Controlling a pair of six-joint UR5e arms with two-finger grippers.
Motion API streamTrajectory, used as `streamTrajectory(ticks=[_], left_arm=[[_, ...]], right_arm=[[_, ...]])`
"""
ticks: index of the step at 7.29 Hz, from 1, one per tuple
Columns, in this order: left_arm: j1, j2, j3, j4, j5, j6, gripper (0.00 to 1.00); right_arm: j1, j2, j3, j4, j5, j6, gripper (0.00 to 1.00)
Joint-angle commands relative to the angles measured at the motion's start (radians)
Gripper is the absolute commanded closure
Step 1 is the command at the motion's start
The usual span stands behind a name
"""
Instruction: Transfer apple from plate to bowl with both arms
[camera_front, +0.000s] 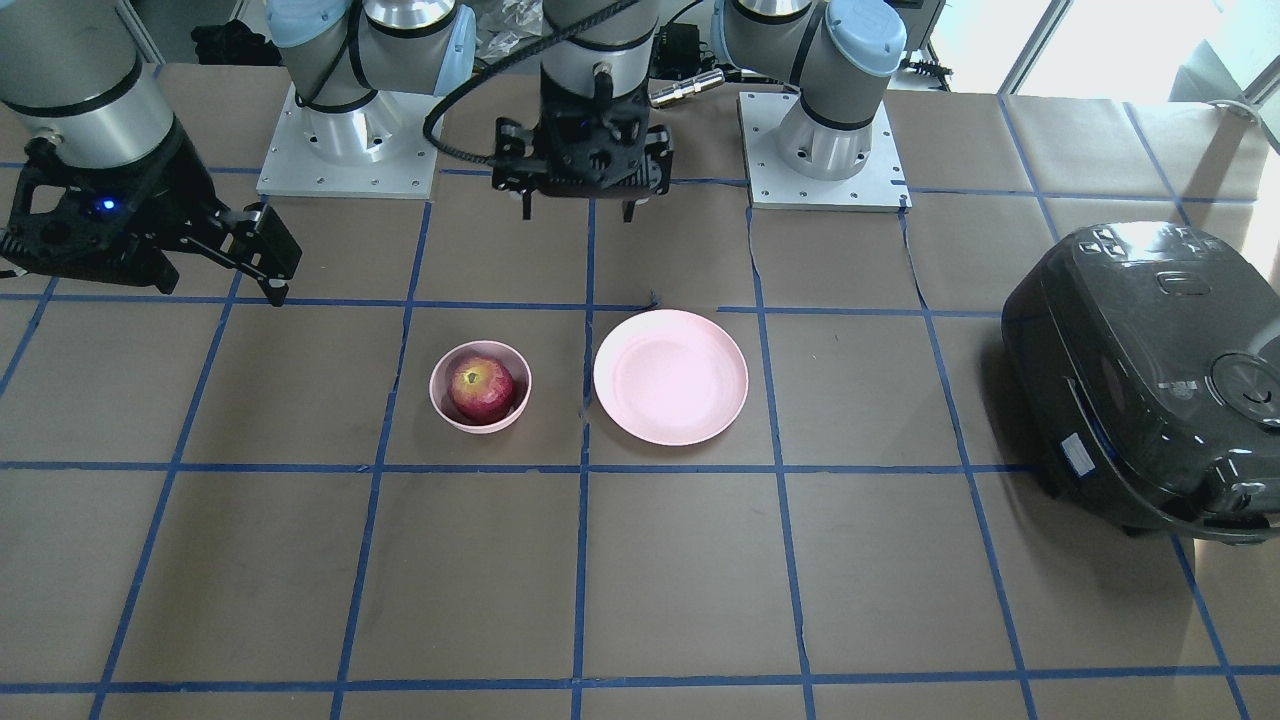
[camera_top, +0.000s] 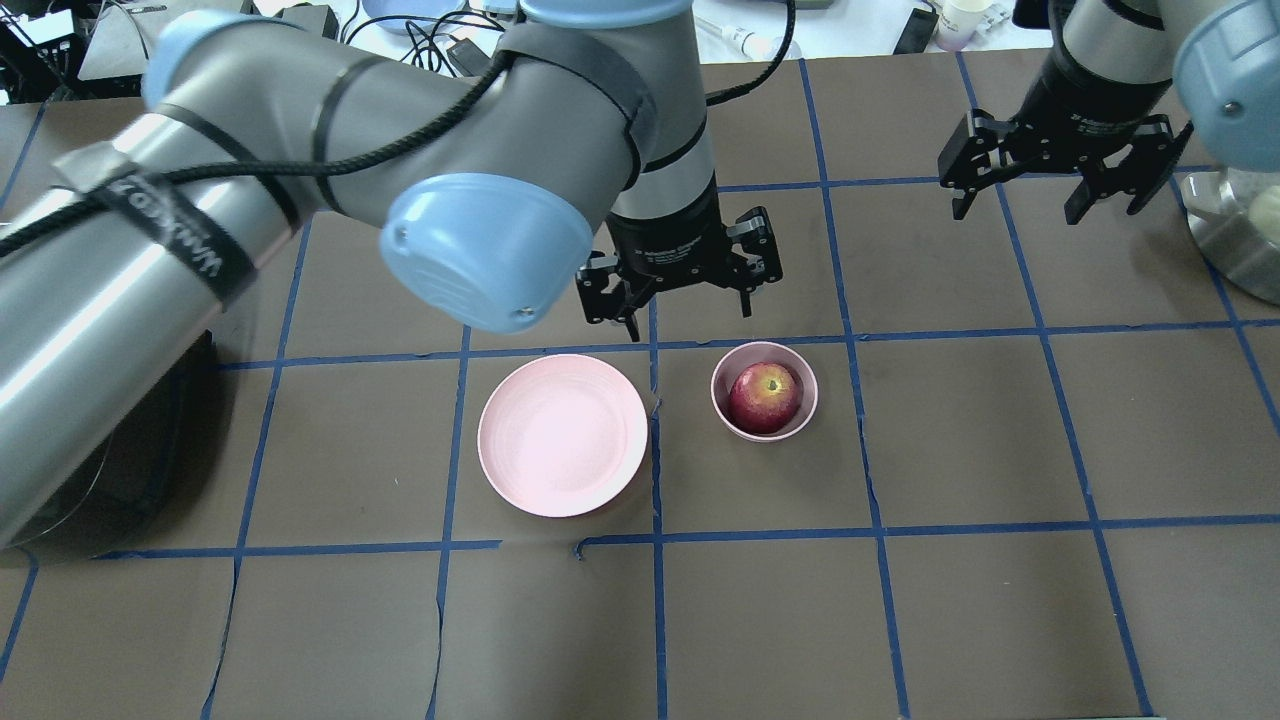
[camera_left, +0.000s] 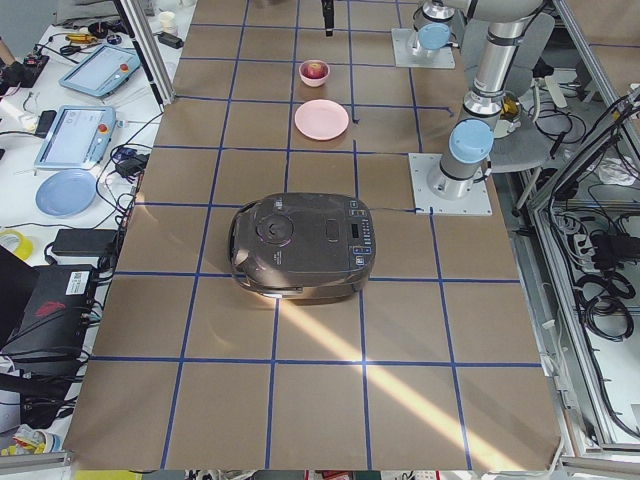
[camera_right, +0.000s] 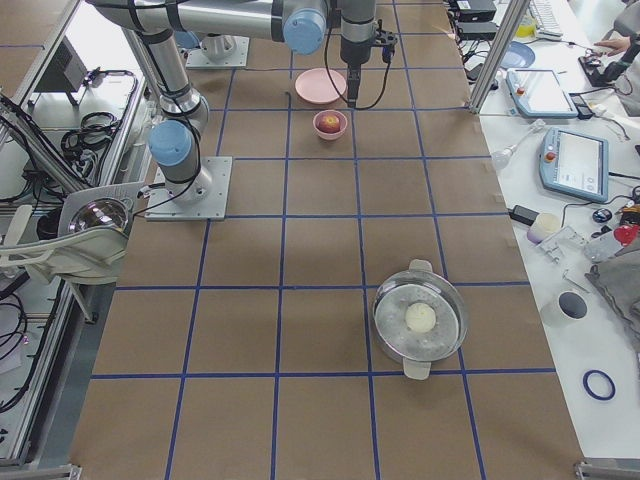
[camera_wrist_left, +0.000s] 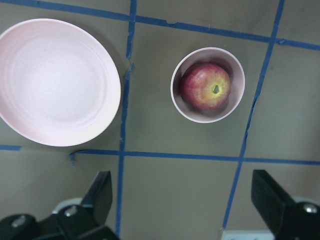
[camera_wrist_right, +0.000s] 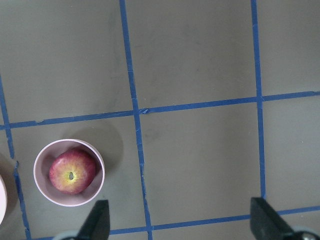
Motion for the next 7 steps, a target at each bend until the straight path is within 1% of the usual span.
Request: streamTrajectory(ticks=[1,2,3,4,7], left_arm=[[0.234,0.1,-0.003,-0.101,0.042,0.284,0.0],[0.331,0.108,0.001,-0.083,0.081,0.413,0.0],[0.388,0.102,-0.011,0.031,0.115,0.51,0.0],[0.399,0.081,-0.002,0.09,0.106,0.511,0.0],[0.396,0.079,-0.014,0.113,0.105,0.496,0.0]], right_arm=[[0.02,-0.052,0.001,0.029,0.04,0.0,0.0],[0.044,-0.054,0.004,0.033,0.055,0.001,0.0],[0.069,-0.051,0.013,0.033,0.056,0.032,0.0],[0.072,-0.046,0.016,0.036,0.048,0.043,0.0],[0.072,-0.04,0.025,0.039,0.039,0.044,0.0]])
